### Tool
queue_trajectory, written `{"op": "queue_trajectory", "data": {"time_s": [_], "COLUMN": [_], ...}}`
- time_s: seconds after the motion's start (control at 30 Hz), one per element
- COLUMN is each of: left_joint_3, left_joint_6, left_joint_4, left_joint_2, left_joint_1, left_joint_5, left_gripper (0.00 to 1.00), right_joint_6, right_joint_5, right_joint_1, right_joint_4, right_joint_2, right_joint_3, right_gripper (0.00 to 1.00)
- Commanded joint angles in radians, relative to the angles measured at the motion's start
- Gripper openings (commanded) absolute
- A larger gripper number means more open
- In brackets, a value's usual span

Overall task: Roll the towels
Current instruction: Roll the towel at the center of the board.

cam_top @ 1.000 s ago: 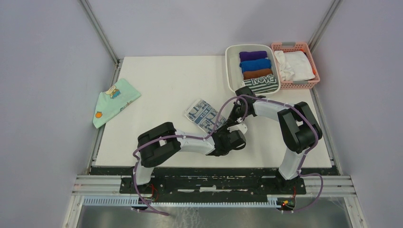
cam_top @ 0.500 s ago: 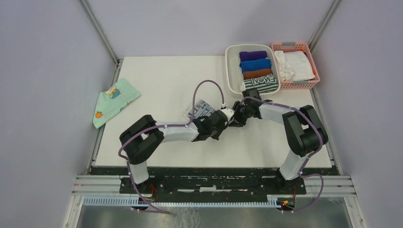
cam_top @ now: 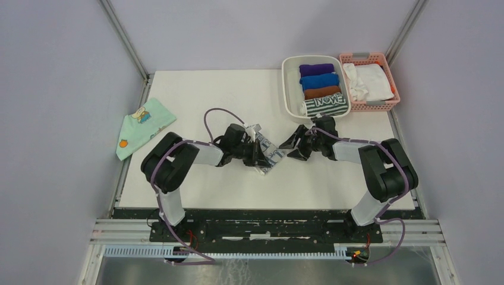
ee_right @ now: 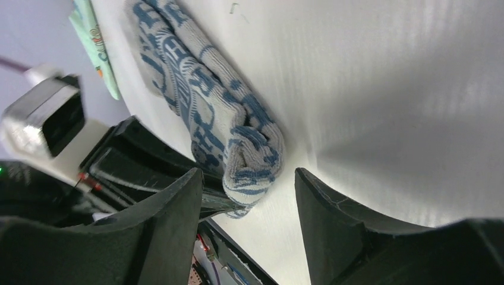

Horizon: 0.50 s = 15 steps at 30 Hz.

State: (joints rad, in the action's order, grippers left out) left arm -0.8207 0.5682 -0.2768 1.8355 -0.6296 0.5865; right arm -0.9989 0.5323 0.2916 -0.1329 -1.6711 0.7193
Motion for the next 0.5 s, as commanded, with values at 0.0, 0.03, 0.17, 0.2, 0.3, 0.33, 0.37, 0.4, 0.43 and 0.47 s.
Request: {"op": "queue_trajectory", "data": {"time_s": [0.0,0.03,0.17,0.2,0.3,0.33,0.37,0.4,0.43,0.47], "left_joint_3": [0.084,0.092,0.149,0.164,0.201,0.213,0.224,0.230,0.235,0.238], "left_joint_6": [0.287,0.328,0.496,0.547,0.646,0.673,0.694,0.709,0.716,0.719], "left_joint_4": [-0.243,-0.270,-0.471,-0.515,-0.635,-0.672,-0.699,-0.717,-0.725,-0.726], "left_joint_2": [0.084,0.091,0.147,0.158,0.192,0.201,0.207,0.210,0.213,0.214], "left_joint_1": [0.060,0.066,0.094,0.101,0.112,0.115,0.116,0.118,0.118,0.119], "left_joint_5": [0.206,0.215,0.226,0.222,0.214,0.210,0.204,0.199,0.195,0.193], "left_gripper": [0.09,0.09,0.08,0.07,0.07,0.07,0.07,0.06,0.06,0.06], "right_joint_6": [-0.035,-0.040,-0.062,-0.066,-0.083,-0.085,-0.087,-0.086,-0.085,-0.083], "right_joint_5": [0.081,0.088,0.107,0.111,0.117,0.119,0.121,0.124,0.123,0.123], "right_joint_1": [-0.003,-0.004,-0.002,-0.002,-0.001,0.001,0.002,0.006,0.010,0.015], "right_joint_4": [-0.220,-0.235,-0.294,-0.307,-0.358,-0.369,-0.375,-0.381,-0.387,-0.390], "right_joint_2": [-0.028,-0.036,-0.070,-0.080,-0.112,-0.123,-0.133,-0.142,-0.152,-0.161], "right_joint_3": [-0.025,-0.031,-0.062,-0.071,-0.095,-0.098,-0.099,-0.098,-0.097,-0.095], "right_gripper": [0.66,0.66,0.67,0.67,0.65,0.64,0.64,0.63,0.62,0.61]}}
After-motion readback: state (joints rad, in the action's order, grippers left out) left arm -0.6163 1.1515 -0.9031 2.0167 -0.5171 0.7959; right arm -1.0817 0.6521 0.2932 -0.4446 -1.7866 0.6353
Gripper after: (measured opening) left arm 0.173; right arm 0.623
